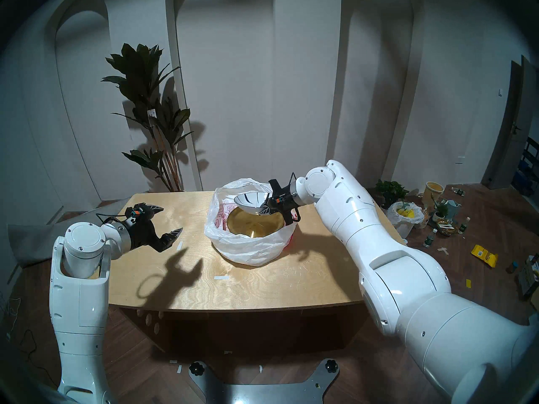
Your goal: Bag the groceries: heavy items first, fragile items on top
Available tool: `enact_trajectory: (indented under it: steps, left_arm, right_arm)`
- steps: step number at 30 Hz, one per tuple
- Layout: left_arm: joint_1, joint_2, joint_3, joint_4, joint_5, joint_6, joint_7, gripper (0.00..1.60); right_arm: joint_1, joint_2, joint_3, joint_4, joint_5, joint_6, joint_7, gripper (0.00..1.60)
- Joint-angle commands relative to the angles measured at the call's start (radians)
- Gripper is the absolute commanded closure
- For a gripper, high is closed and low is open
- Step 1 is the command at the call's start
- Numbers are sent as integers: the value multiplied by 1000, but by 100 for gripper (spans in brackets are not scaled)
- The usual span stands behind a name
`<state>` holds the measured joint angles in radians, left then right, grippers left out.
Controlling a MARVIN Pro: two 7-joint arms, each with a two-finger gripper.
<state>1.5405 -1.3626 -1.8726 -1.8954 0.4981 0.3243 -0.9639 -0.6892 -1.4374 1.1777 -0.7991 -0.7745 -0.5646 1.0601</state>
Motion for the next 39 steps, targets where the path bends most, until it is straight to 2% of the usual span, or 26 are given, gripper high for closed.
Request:
enact_trajectory:
  steps: [1,9,23,24,25,33,39]
  left_arm:
    - [-8,-1,2,-15,-1,0,2,0]
    - [-8,0,2,-14,-1,-1,2,0]
    - [-8,0,3,-14,-3,-1,2,0]
    - [-8,0,3,-14,-3,-1,2,0]
    - [-8,0,3,-14,-3,-1,3,0]
    - [-8,1,3,-14,-3,0,3,0]
    - [-8,1,3,-13,-4,-1,3,0]
  right_arm:
    - [75,-85,-12,60,-28,19,-79,160]
    - [114,-134,-40,201,-82,47,-167,160]
    - [194,-184,-63,347,-138,77,-254,160]
    - [200,-183,-62,354,-140,73,-258,85]
    - [205,-182,-61,360,-142,71,-261,0]
    - [248,-171,-50,398,-153,46,-290,0]
    - [283,-164,6,376,-117,31,-314,0]
